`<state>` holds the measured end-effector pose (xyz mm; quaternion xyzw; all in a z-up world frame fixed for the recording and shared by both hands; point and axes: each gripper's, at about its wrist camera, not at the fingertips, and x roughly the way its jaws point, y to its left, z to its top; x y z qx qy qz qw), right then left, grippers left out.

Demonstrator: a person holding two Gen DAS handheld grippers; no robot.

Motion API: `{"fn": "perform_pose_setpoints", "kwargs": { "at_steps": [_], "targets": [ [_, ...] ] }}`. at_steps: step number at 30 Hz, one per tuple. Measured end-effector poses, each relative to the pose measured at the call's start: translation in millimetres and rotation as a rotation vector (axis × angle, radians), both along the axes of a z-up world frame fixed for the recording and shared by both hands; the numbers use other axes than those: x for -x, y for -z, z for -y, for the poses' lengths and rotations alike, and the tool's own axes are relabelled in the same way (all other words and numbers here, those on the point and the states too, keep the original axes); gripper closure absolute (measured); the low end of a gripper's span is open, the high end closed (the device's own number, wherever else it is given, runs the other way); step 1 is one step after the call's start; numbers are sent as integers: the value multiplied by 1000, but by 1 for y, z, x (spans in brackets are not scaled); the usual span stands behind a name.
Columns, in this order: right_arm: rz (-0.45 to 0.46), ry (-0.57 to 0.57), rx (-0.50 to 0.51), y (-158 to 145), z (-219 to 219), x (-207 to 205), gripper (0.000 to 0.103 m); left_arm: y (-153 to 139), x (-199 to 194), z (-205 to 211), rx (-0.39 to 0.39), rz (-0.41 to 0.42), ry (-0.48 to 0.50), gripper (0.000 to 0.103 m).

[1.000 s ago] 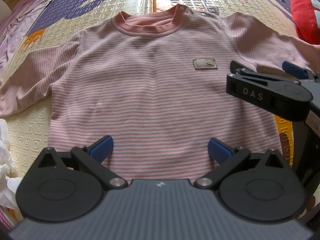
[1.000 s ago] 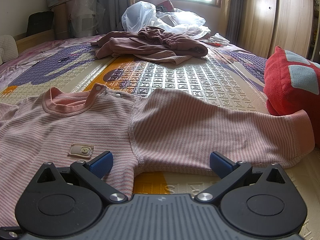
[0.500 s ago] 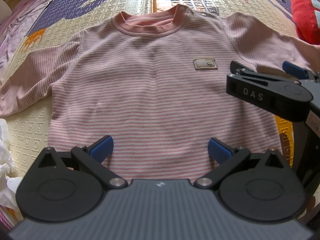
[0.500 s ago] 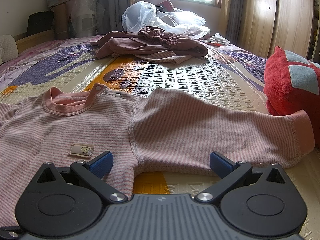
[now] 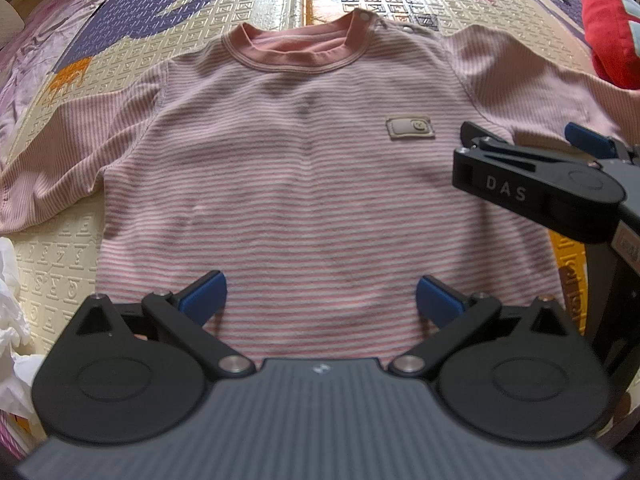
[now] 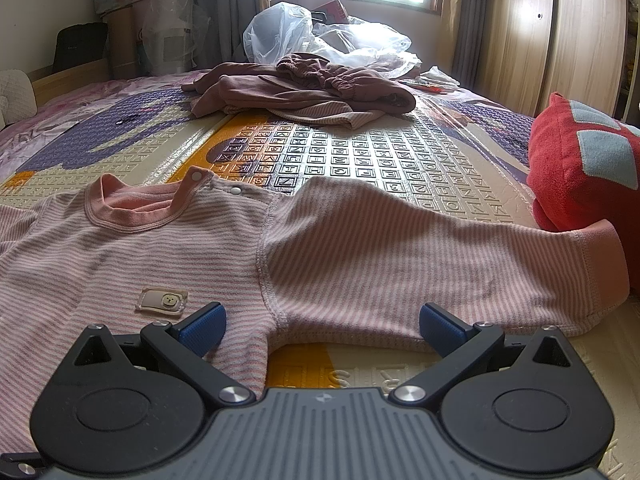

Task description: Fold clothes

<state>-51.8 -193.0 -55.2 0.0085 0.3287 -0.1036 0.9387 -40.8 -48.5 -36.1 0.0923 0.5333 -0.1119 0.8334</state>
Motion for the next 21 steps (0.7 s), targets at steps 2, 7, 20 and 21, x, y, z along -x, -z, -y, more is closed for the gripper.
{"fn": "perform_pose_setpoints", "kwargs": {
  "at_steps": [2,7,20,21],
  "targets": [
    [0,0,0,0,0,0,0,0,0,0,0,0,0,0],
    [0,0,0,0,0,0,0,0,0,0,0,0,-1,0],
    [-1,0,0,1,0,-1,0,0,-1,0,1,-1,0,0],
    [-1,0,-1,1,0,-1,0,0,-1,0,1,-1,0,0]
  ]
}}
